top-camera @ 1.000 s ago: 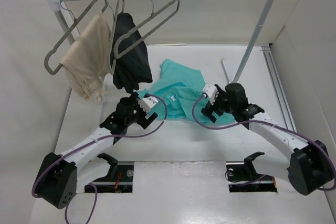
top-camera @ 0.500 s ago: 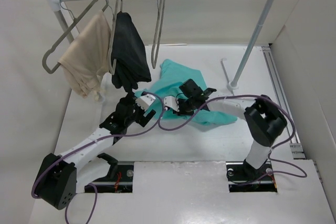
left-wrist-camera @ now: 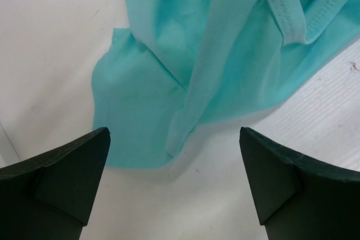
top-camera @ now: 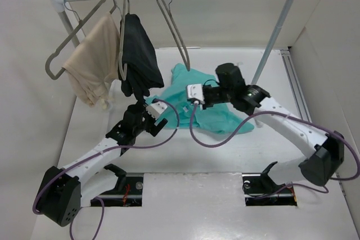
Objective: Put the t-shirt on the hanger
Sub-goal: Grab a hanger with the right arm
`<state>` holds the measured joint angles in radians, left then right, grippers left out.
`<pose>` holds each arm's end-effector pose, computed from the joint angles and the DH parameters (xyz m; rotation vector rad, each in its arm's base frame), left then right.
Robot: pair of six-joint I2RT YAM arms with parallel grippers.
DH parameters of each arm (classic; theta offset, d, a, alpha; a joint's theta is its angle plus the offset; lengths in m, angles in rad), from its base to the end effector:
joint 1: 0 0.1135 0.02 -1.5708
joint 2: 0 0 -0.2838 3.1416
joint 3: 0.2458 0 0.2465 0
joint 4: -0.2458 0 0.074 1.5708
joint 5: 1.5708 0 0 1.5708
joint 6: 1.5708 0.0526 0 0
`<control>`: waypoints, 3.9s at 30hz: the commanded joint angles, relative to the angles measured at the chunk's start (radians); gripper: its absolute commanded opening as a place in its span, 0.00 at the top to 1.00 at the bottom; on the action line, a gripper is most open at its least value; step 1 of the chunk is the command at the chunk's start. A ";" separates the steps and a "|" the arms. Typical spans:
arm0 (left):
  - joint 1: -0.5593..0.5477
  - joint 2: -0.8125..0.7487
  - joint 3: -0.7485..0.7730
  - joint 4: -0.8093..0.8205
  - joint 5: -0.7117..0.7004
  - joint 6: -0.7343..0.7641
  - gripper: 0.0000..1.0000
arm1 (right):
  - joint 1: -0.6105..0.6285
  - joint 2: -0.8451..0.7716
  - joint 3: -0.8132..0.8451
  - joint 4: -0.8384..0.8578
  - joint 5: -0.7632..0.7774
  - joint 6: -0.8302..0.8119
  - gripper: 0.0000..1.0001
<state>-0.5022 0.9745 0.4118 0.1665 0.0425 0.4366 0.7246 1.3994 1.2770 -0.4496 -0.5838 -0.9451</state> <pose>0.1844 -0.1038 0.2227 0.9148 1.7420 -0.0847 0.2169 0.2307 0.3597 -1.7432 1.1259 0.4887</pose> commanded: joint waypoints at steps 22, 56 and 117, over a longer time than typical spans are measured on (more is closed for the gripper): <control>-0.001 -0.005 0.036 -0.022 0.189 0.088 0.03 | -0.156 -0.272 0.287 -0.064 0.242 0.302 0.00; -0.012 -0.060 -0.067 0.070 0.129 0.149 0.01 | 0.309 0.167 0.555 0.460 1.174 0.467 0.13; -0.012 -0.079 -0.085 0.070 0.138 0.140 0.00 | -0.151 0.067 0.645 0.124 0.308 0.485 0.81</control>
<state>-0.5091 0.9180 0.3214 0.2012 0.1726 0.5797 0.5816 1.4979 1.8626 -0.3676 -0.1848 -0.4294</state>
